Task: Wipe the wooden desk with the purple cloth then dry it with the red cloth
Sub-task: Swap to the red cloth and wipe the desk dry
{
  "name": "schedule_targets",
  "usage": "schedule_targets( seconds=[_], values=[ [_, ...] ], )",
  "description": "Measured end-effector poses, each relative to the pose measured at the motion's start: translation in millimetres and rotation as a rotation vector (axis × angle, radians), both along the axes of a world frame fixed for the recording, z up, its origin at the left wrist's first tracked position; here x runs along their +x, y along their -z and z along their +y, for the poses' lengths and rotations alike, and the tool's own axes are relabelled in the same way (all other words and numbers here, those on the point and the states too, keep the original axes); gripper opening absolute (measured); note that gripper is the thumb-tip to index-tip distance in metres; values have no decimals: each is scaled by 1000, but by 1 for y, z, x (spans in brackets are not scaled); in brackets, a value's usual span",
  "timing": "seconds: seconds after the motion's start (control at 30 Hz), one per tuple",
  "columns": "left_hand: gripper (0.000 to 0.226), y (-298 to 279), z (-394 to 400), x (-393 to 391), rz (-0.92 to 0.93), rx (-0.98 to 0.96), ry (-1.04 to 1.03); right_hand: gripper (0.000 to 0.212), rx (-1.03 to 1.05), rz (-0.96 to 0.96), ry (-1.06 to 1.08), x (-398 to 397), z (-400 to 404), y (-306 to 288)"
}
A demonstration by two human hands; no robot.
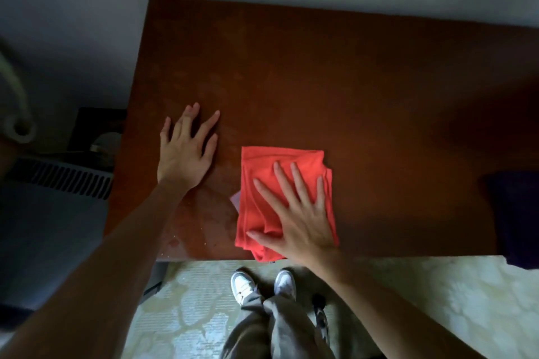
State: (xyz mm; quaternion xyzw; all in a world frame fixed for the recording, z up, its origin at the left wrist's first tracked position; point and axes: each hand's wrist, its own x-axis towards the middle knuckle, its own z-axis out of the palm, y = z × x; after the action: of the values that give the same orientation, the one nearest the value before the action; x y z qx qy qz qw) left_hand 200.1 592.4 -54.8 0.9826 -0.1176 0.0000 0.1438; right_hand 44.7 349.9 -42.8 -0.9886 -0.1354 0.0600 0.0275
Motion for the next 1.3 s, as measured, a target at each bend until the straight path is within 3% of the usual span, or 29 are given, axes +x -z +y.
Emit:
schedule_targets(
  seconds=[0.13,0.53,0.7,1.0,1.1,1.23,1.3],
  values=[
    [51,3,1,0,-42,-26,-18,90,43,-64,-6,64,-7,4],
    [55,9,1,5,-42,40,-98,84,128,-64,66,374,9,3],
    [55,12,2,6,-52,70,-76,86,114,-42,34,428,18,1],
    [56,9,2,8,-59,-21,-92,89,104,-7,77,356,21,-7],
    [57,7,2,9,-61,-98,-108,97,96,-7,87,279,30,-5],
    [48,-7,7,1,-51,-439,-193,93,120,-29,119,140,56,-4],
    [45,-15,20,-4,-63,-495,-223,92,124,-35,130,70,74,-6]
  ],
)
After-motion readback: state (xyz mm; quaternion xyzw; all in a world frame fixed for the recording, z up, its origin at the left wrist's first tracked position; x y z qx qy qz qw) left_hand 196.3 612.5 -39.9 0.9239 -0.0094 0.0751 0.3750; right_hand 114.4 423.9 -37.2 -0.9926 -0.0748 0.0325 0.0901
